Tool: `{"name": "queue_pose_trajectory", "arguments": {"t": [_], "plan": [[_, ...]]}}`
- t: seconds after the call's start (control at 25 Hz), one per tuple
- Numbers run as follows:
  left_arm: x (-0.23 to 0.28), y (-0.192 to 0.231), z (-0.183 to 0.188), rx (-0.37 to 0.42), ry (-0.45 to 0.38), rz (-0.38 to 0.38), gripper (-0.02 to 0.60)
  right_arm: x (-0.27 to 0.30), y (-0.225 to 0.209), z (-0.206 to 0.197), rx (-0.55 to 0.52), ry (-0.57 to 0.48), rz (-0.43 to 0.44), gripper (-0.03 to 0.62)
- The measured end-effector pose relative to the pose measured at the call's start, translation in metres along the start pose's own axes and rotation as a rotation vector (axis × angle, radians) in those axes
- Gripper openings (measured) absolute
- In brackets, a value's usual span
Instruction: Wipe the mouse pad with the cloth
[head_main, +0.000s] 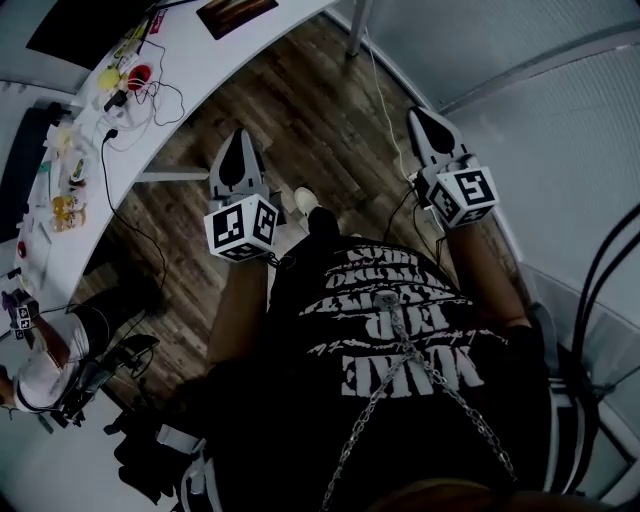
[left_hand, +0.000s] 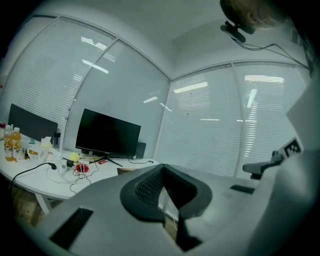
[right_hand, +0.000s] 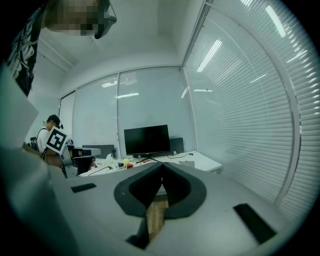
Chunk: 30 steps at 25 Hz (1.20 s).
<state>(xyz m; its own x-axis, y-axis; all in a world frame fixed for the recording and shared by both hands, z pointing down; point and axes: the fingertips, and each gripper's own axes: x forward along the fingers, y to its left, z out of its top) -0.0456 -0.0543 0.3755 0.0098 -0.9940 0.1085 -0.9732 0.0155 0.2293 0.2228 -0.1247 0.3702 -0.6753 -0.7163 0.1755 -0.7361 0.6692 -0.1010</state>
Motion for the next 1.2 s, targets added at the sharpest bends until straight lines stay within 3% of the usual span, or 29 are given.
{"name": "queue_pose_trajectory", "arguments": {"t": [0.24, 0.88, 1.2], "plan": [[0.034, 0.031, 0.003, -0.032, 0.021, 0.015, 0.006, 0.046, -0.001, 0.009, -0.009, 0.026, 0.009, 0.0], [0.107, 0.088, 0.046, -0.025, -0.019, -0.081, 0.006, 0.131, 0.013, 0.055, -0.058, -0.026, -0.044, 0.0], [0.117, 0.117, 0.052, -0.058, -0.019, -0.039, 0.006, 0.162, 0.009, 0.066, -0.061, -0.021, -0.035, 0.0]]}}
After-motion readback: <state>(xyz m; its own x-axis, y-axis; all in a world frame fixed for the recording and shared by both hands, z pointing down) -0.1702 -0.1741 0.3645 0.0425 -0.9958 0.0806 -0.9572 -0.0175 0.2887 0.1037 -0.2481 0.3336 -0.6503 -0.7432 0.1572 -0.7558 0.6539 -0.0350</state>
